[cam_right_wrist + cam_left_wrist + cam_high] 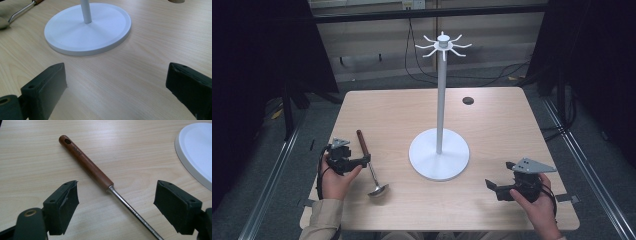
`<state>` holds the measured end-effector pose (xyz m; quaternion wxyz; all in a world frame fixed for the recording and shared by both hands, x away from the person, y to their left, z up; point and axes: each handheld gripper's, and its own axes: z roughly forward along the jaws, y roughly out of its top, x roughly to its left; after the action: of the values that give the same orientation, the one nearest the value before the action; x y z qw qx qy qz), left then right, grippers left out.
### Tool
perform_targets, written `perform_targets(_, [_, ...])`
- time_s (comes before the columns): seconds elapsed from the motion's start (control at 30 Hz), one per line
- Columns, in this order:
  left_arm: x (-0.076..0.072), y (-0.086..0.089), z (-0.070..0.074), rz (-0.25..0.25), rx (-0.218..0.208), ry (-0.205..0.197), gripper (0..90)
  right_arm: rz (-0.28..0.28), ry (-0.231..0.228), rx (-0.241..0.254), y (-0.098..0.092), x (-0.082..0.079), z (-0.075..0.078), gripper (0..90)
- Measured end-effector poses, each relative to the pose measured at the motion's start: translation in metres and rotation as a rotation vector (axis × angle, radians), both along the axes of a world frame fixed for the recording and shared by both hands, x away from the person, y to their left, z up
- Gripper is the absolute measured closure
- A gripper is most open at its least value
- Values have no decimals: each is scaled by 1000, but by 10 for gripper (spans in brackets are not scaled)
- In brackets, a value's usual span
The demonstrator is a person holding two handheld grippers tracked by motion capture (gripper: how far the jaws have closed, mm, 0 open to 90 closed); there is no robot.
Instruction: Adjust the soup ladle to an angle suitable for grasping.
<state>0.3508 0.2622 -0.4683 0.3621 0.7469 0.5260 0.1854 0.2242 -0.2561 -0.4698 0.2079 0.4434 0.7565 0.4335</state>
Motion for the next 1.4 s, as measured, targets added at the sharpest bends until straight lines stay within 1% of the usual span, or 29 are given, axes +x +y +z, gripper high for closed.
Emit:
perform_targets(0.03, [0,0,0,0,0,0,200,0,0,0,0,0,0,27])
perform_targets(0.07, [2,1,-1,-6,15,3,200,0,-5,0,0,0,0,27])
perform_targets(0.1, [3,1,-2,6,1,5,203,-8,-4,0,-1,-1,0,27])
perform_targets(0.2, [7,3,0,10,6,5,225,-14,-3,-3,-4,-4,-1,27])
perform_targets(0.23, [10,3,2,15,-10,-2,232,-19,1,-2,-5,-5,-1,27])
perform_targets(0.27, [10,3,2,15,-10,-2,252,-22,5,-1,-5,-6,-1,27])
perform_targets(0.3, [11,4,3,14,-6,7,252,-22,5,-1,-5,-6,-1,27])
perform_targets(0.33, [12,4,4,20,-22,13,309,-16,2,-6,-6,-7,-2,27])
perform_targets(0.37, [14,5,4,23,-19,22,361,-20,5,-7,-6,-8,-2,28])
perform_targets(0.4, [17,6,6,18,7,18,462,-22,9,-6,-8,-11,-1,28])
perform_targets(0.43, [17,6,6,18,7,18,514,-22,9,-6,-8,-11,-1,28])
perform_targets(0.47, [20,7,7,17,18,26,514,-27,8,-7,-9,-12,-1,28])
perform_targets(0.5, [25,6,7,5,31,38,586,-35,11,-5,-12,-15,-1,28])
perform_targets(0.53, [25,6,7,5,31,38,636,-35,11,-5,-12,-15,-1,28])
perform_targets(0.57, [28,5,7,15,29,50,636,-39,10,-6,-14,-15,-1,28])
perform_targets(0.63, [34,6,8,10,61,74,731,-46,9,-3,-15,-17,-1,28])
perform_targets(0.67, [38,6,8,37,72,101,834,-48,7,-2,-15,-17,0,29])
perform_targets(0.7, [38,6,8,37,72,101,870,-48,7,-2,-15,-17,0,29])
perform_targets(0.77, [43,4,7,63,38,132,900,-45,4,-4,-15,-17,0,29])
perform_targets(0.8, [45,5,8,51,67,150,900,-45,5,-4,-16,-17,0,29])
perform_targets(0.83, [48,3,6,68,48,151,900,-45,4,-2,-16,-17,0,29])
perform_targets(0.87, [50,3,5,64,63,171,900,-46,4,-1,-16,-17,0,29])
perform_targets(1.07, [62,2,-3,128,66,215,900,-46,1,-1,-16,-17,1,29])
perform_targets(1.17, [67,0,-8,124,78,243,900,-41,2,-5,-16,-17,1,29])
perform_targets(1.2, [69,-1,-10,121,70,249,900,-43,4,-3,-16,-17,0,29])
perform_targets(1.23, [70,-2,-12,123,84,252,900,-42,3,-4,-16,-17,0,29])
perform_targets(1.33, [75,-5,-15,120,89,271,900,-39,6,-4,-15,-16,0,30])
perform_targets(1.37, [76,-6,-16,117,99,264,900,-40,9,-8,-15,-16,-1,29])
perform_targets(1.4, [78,-7,-16,116,92,267,900,-40,9,-8,-15,-16,-1,29])
